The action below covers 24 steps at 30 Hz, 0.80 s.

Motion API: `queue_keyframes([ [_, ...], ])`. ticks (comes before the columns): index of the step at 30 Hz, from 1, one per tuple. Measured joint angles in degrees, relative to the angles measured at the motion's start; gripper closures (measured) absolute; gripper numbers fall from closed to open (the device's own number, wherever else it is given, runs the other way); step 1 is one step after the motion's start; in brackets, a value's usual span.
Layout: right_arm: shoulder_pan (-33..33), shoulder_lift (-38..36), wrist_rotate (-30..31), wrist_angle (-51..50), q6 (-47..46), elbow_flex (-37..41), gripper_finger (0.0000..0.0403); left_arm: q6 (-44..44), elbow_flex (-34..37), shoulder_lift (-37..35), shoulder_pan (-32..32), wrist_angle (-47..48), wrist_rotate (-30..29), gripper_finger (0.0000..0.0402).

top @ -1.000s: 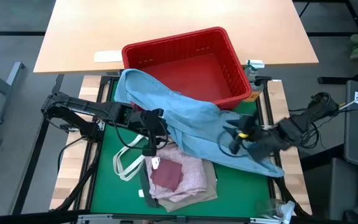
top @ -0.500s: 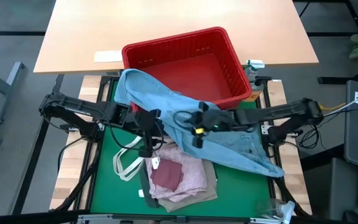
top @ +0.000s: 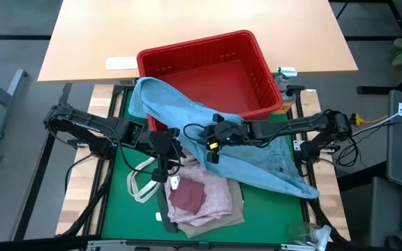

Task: Fold laundry
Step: Fold the blue jeans

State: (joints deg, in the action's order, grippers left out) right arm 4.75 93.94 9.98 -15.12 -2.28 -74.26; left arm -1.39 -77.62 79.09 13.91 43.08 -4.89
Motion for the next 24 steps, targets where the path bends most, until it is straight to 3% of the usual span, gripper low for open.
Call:
queue_keyframes([
  [5, 0.0, 1.2, -0.5, 0.4, 0.0, 0.0, 0.0302, 0.0, 0.0, 0.0, 0.0, 0.0, -0.2, 0.0269],
  [11, 0.0, 1.6, 2.6, 1.4, 0.1, 0.0, 0.0392, 0.0, 0.0, 0.0, 0.0, 0.0, -0.2, 0.0269],
  [16, 0.1, -1.5, 6.8, 4.7, 0.1, 0.1, 0.0378, 0.0, 0.0, 0.0, 0.0, 0.0, -1.2, 0.0269],
  [19, 0.0, -3.0, 11.1, 6.3, 0.1, 0.0, 0.0391, 0.0, 0.0, 0.0, 0.0, 0.0, -3.6, 0.0269],
  [24, 0.1, -3.8, 20.6, 7.6, 0.1, 0.0, 0.039, -0.5, 0.0, 0.0, -0.2, 0.8, -12.3, 0.0269],
])
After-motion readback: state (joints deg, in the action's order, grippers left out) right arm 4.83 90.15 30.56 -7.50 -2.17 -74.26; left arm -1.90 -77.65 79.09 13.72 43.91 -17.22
